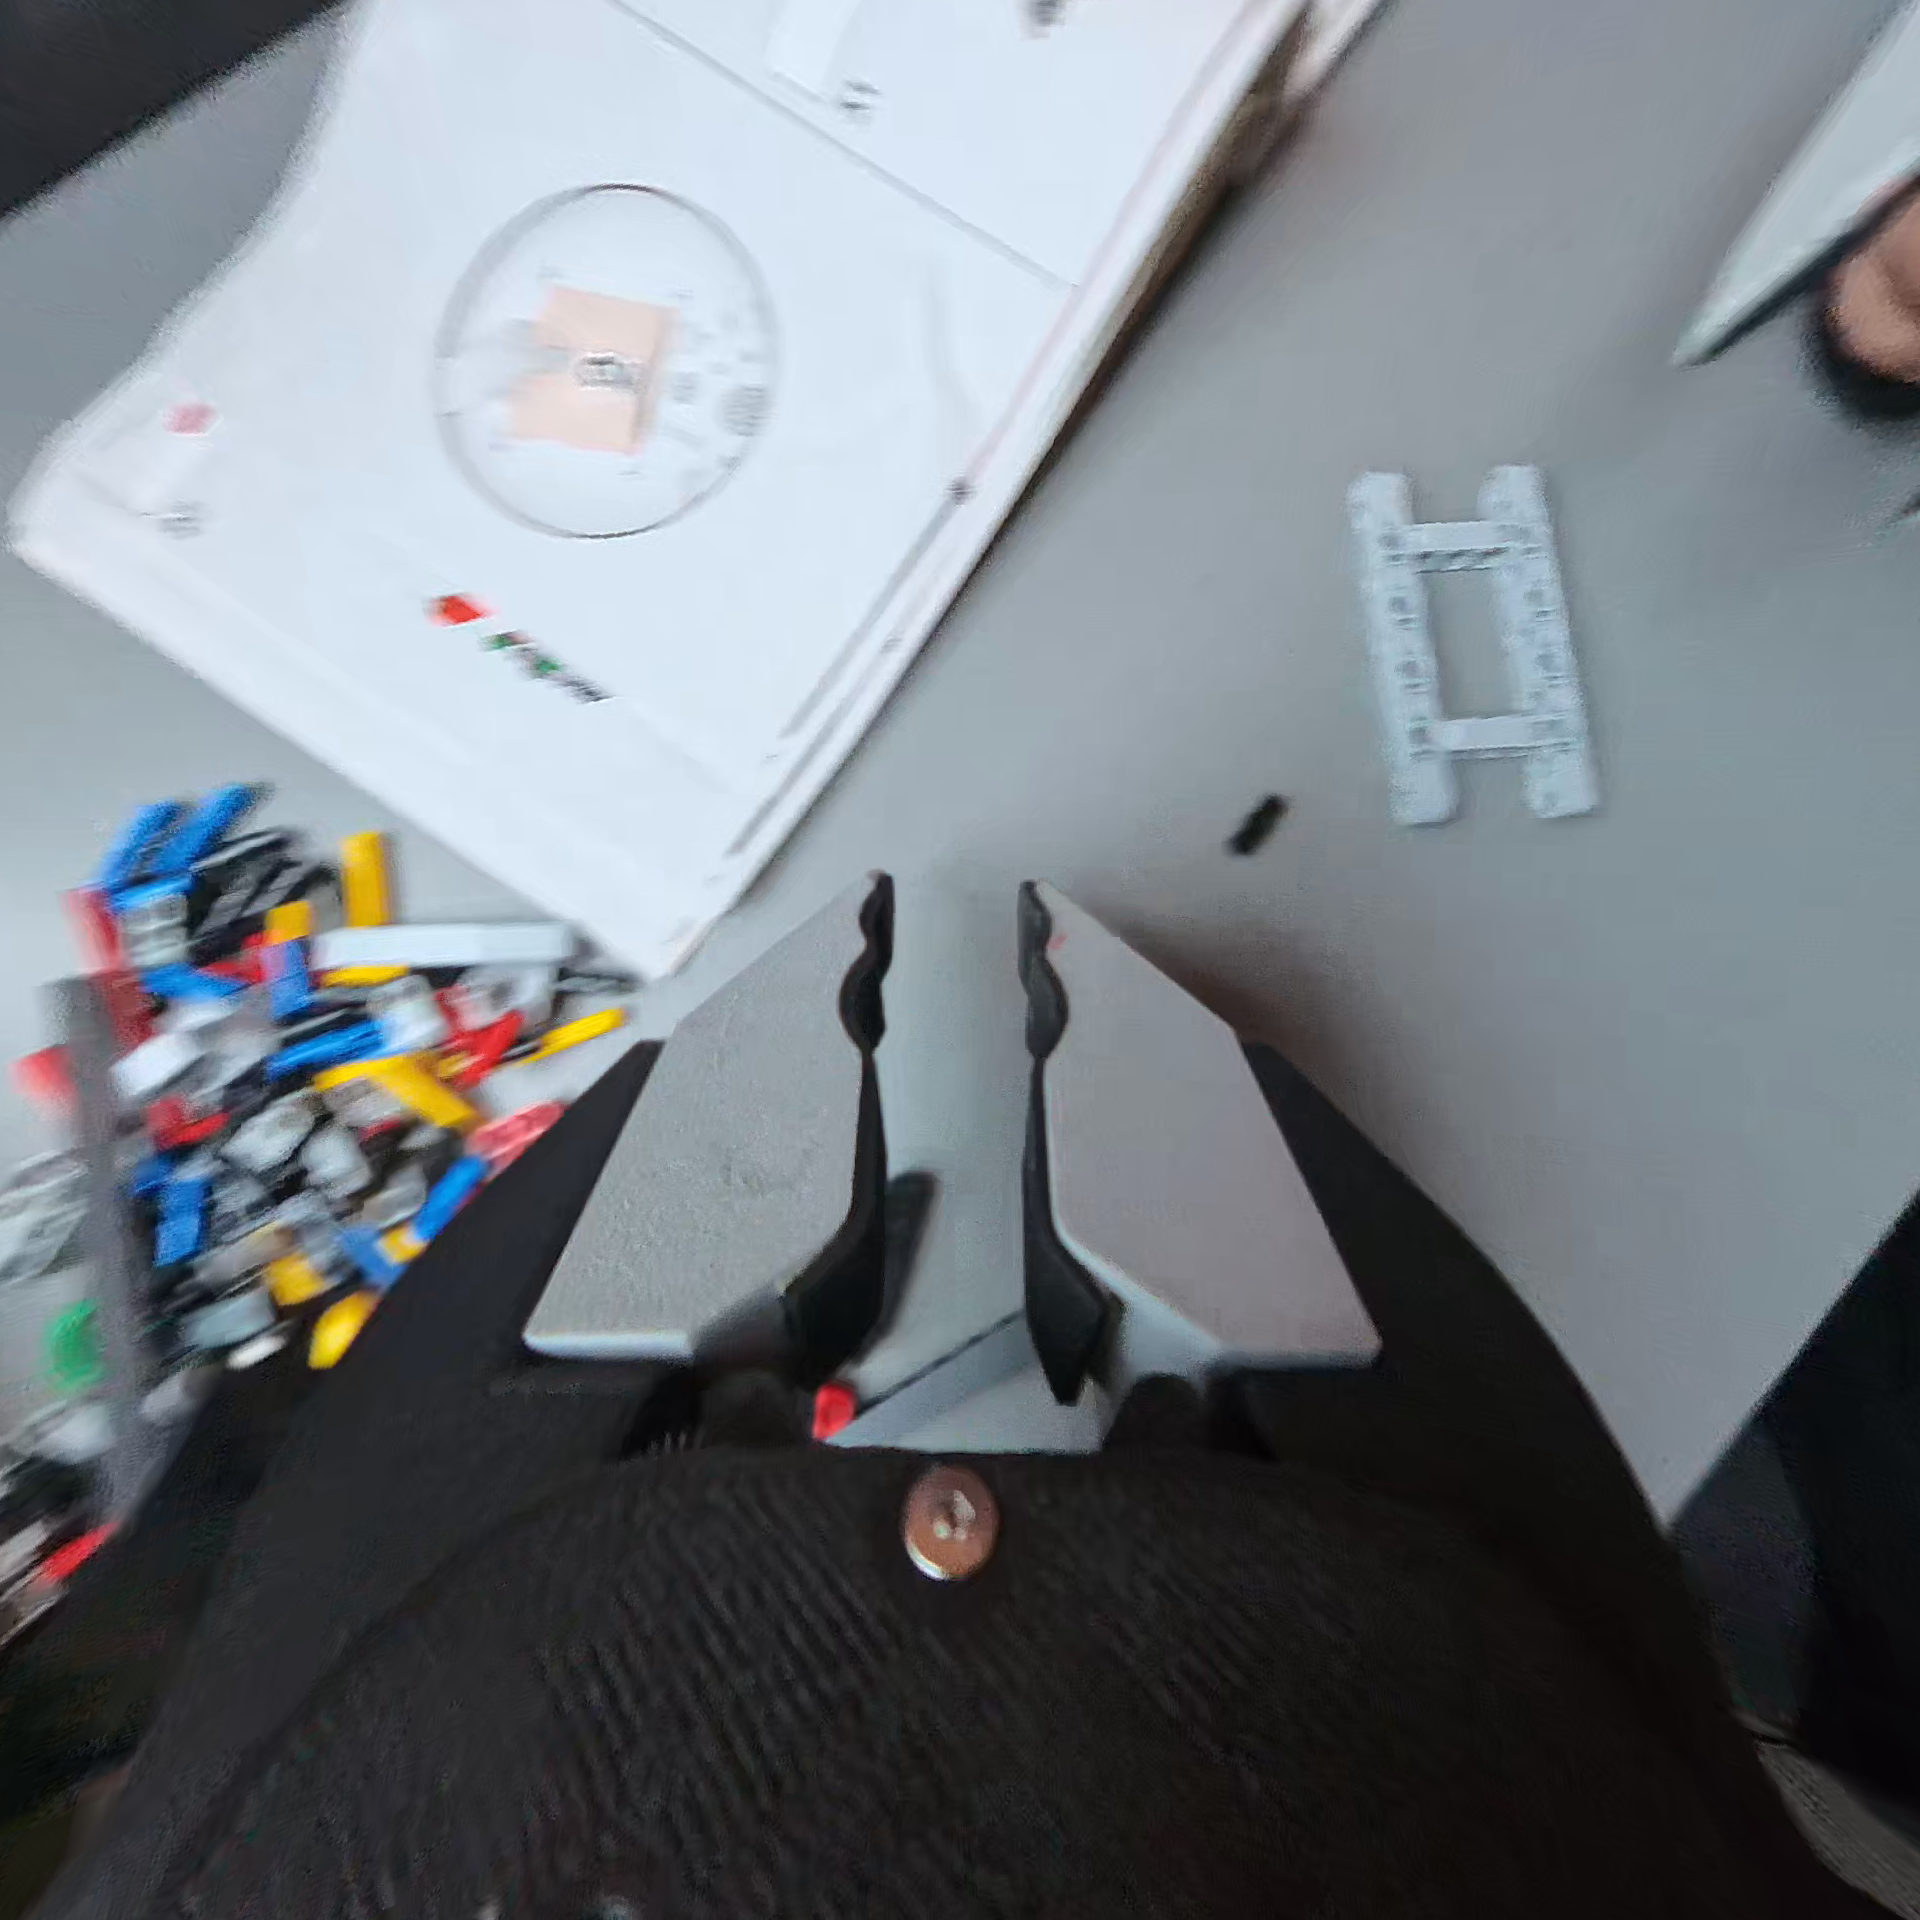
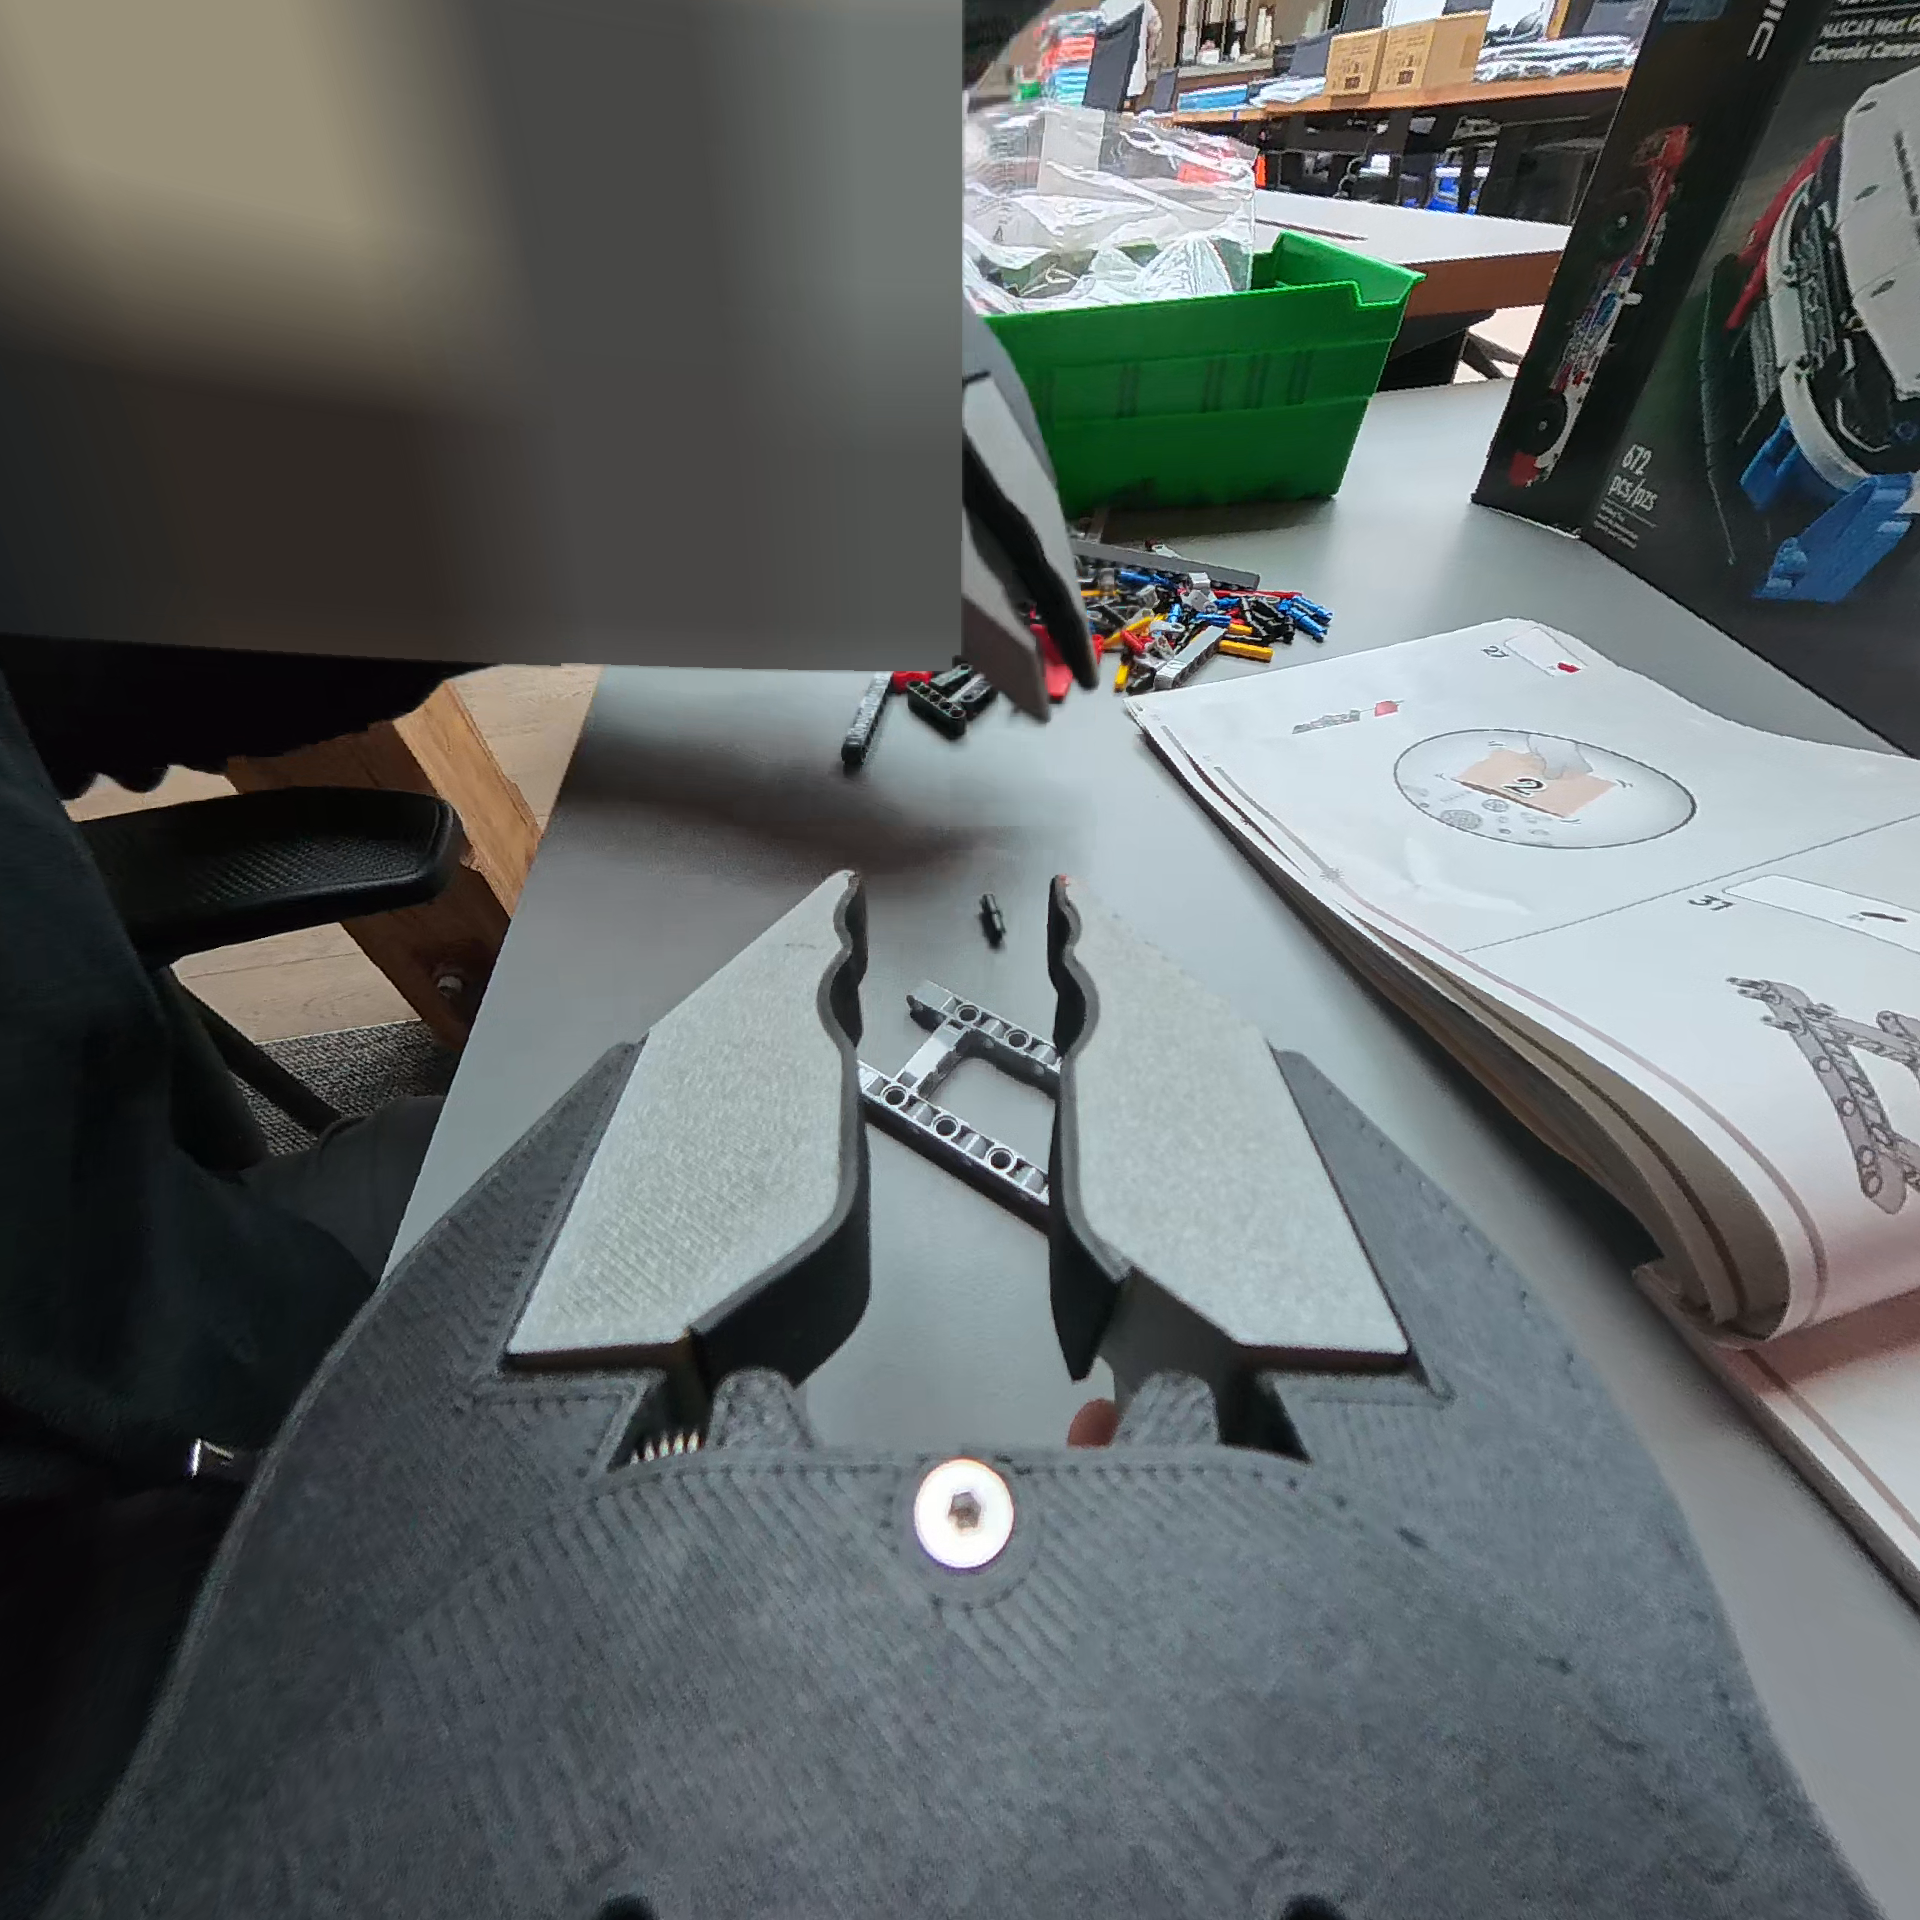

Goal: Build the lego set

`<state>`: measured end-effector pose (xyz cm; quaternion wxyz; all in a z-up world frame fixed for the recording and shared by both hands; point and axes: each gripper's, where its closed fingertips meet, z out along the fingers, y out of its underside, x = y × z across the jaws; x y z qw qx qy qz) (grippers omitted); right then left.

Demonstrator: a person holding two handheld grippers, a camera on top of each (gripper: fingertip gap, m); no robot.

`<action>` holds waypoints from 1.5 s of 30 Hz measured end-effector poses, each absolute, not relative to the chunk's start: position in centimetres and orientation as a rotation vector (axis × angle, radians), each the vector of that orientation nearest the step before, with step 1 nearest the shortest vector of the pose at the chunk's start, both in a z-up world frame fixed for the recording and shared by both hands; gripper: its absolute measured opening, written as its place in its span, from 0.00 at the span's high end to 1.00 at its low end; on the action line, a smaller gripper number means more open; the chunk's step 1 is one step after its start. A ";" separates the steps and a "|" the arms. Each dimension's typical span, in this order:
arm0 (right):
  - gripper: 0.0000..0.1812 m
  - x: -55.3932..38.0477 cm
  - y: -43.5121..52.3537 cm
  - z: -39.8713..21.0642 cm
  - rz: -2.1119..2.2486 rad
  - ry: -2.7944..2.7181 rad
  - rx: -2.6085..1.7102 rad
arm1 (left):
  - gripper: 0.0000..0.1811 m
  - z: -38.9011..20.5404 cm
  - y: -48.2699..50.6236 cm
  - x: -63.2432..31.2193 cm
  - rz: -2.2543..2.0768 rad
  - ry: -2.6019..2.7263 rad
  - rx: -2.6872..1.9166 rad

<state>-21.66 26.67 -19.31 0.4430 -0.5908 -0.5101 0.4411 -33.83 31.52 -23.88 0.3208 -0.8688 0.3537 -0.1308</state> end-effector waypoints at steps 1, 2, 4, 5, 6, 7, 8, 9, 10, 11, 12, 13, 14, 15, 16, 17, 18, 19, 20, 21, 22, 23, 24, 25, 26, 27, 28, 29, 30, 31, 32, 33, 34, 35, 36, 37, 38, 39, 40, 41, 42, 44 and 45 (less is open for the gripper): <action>0.83 -21.7 26.7 -19.3 1.097 -1.265 -1.466 | 0.90 -23.6 32.4 -35.6 -0.293 0.901 -2.289; 0.83 -21.7 26.6 -19.3 1.098 -1.267 -1.467 | 0.90 -23.6 33.4 -37.4 -0.230 0.865 -2.311; 0.83 -21.7 26.6 -19.4 1.094 -1.269 -1.468 | 0.89 -24.2 35.0 -40.3 -0.101 0.864 -2.342; 0.83 -21.7 26.6 -19.4 1.093 -1.270 -1.469 | 0.89 -24.7 35.7 -41.5 -0.038 0.877 -2.354; 0.83 -21.7 26.7 -19.4 1.093 -1.270 -1.471 | 0.90 -25.2 36.1 -42.2 0.001 0.894 -2.375; 0.83 -21.7 26.7 -19.4 1.096 -1.269 -1.473 | 0.89 -25.8 36.3 -42.5 0.017 0.917 -2.393; 0.83 -21.7 26.7 -19.4 1.100 -1.266 -1.475 | 0.89 -26.2 36.4 -42.5 0.013 0.941 -2.403; 0.83 -21.7 26.7 -19.4 1.104 -1.263 -1.477 | 0.91 -26.2 36.5 -42.1 -0.010 0.958 -2.390; 0.83 -21.7 26.8 -19.4 1.110 -1.260 -1.480 | 0.91 -26.4 36.5 -41.7 -0.032 0.981 -2.386; 0.83 -21.6 26.8 -19.4 1.115 -1.258 -1.483 | 0.91 -26.6 36.4 -41.7 -0.030 1.001 -2.398; 0.83 -21.7 26.8 -19.4 1.120 -1.257 -1.486 | 0.93 -26.7 36.5 -41.6 -0.028 1.014 -2.400; 0.83 -21.7 26.8 -19.4 1.123 -1.257 -1.488 | 0.94 -26.8 36.4 -41.5 -0.041 1.034 -2.400; 0.83 -21.7 26.8 -19.4 1.125 -1.257 -1.489 | 0.96 -26.8 36.3 -41.4 -0.054 1.046 -2.404; 0.83 -21.7 26.8 -19.4 1.126 -1.256 -1.489 | 0.96 -26.9 36.2 -41.4 -0.058 1.053 -2.407; 0.83 -21.6 26.8 -19.4 1.127 -1.255 -1.489 | 0.97 -26.9 36.2 -41.5 -0.058 1.055 -2.409; 0.83 -21.6 26.8 -19.3 1.128 -1.254 -1.488 | 0.97 -26.9 36.2 -41.7 -0.054 1.049 -2.414; 0.83 -21.6 26.8 -19.3 1.129 -1.254 -1.487 | 0.97 -26.9 36.3 -42.0 -0.043 1.039 -2.416; 0.83 -21.6 26.8 -19.3 1.130 -1.253 -1.486 | 0.97 -26.8 36.3 -42.2 -0.032 1.029 -2.413; 0.83 -21.6 26.8 -19.3 1.130 -1.252 -1.485 | 0.97 -26.7 36.2 -42.3 -0.027 1.021 -2.409; 0.83 -21.6 26.8 -19.3 1.130 -1.253 -1.485 | 0.97 -26.5 36.1 -42.4 -0.023 1.013 -2.405; 0.83 -21.6 26.8 -19.3 1.130 -1.253 -1.485 | 0.97 -26.3 36.0 -42.5 -0.013 1.004 -2.399; 0.83 -21.6 26.8 -19.3 1.129 -1.254 -1.485 | 0.97 -26.2 35.8 -42.7 0.001 0.996 -2.398; 0.83 -21.6 26.8 -19.3 1.128 -1.255 -1.485 | 0.97 -26.1 35.6 -43.0 0.014 0.990 -2.405; 0.83 -21.6 26.8 -19.3 1.127 -1.256 -1.484 | 0.97 -26.1 35.5 -43.4 0.023 0.983 -2.418; 0.83 -21.6 26.8 -19.3 1.126 -1.257 -1.484 | 0.96 -26.1 35.4 -43.7 0.029 0.971 -2.427; 0.84 -21.7 26.8 -19.3 1.125 -1.257 -1.484 | 0.95 -26.1 35.4 -43.9 0.024 0.954 -2.431; 0.84 -21.6 26.8 -19.3 1.123 -1.258 -1.484 | 0.92 -26.1 35.4 -44.0 0.011 0.935 -2.438; 0.84 -21.7 26.7 -19.3 1.122 -1.258 -1.484 | 0.90 -26.1 35.4 -44.0 0.003 0.916 -2.445; 0.84 -21.7 26.8 -19.4 1.121 -1.259 -1.485 | 0.89 -25.9 35.4 -43.9 -0.002 0.907 -2.442; 0.84 -21.7 26.8 -19.4 1.121 -1.259 -1.486 | 0.89 -25.7 35.4 -43.6 -0.016 0.913 -2.430; 0.84 -21.7 26.8 -19.4 1.121 -1.259 -1.488 | 0.89 -25.4 35.4 -43.1 -0.034 0.922 -2.415; 0.84 -21.7 26.8 -19.4 1.122 -1.260 -1.489 | 0.89 -25.1 35.3 -42.7 -0.045 0.927 -2.405; 0.84 -21.7 26.8 -19.4 1.123 -1.259 -1.489 | 0.89 -24.9 35.3 -42.3 -0.057 0.933 -2.401; 0.84 -21.7 26.8 -19.4 1.123 -1.259 -1.489 | 0.89 -24.8 35.2 -41.7 -0.084 0.947 -2.398; 0.84 -21.7 26.8 -19.4 1.123 -1.259 -1.489 | 0.89 -24.9 35.0 -41.0 -0.124 0.969 -2.395; 0.84 -21.7 26.8 -19.4 1.123 -1.259 -1.488 | 0.89 -25.1 34.8 -40.5 -0.151 0.995 -2.396; 0.84 -21.7 26.7 -19.4 1.122 -1.260 -1.487 | 0.89 -25.3 34.8 -40.2 -0.154 1.023 -2.397; 0.84 -21.7 26.7 -19.4 1.122 -1.260 -1.486 | 0.88 -25.6 34.9 -40.1 -0.144 1.051 -2.395; 0.84 -21.7 26.7 -19.4 1.122 -1.260 -1.484 | 0.88 -25.8 35.0 -40.1 -0.135 1.076 -2.392; 0.84 -21.6 26.7 -19.3 1.122 -1.259 -1.482 | 0.88 -26.0 35.0 -40.1 -0.136 1.098 -2.391; 0.84 -21.6 26.7 -19.3 1.123 -1.258 -1.482 | 0.88 -26.2 35.0 -40.0 -0.148 1.120 -2.393; 0.84 -21.6 26.7 -19.3 1.126 -1.257 -1.482 | 0.88 -26.6 35.0 -39.8 -0.178 1.158 -2.399; 0.84 -21.6 26.7 -19.3 1.127 -1.257 -1.481 | 0.89 -26.8 34.9 -39.8 -0.191 1.178 -2.407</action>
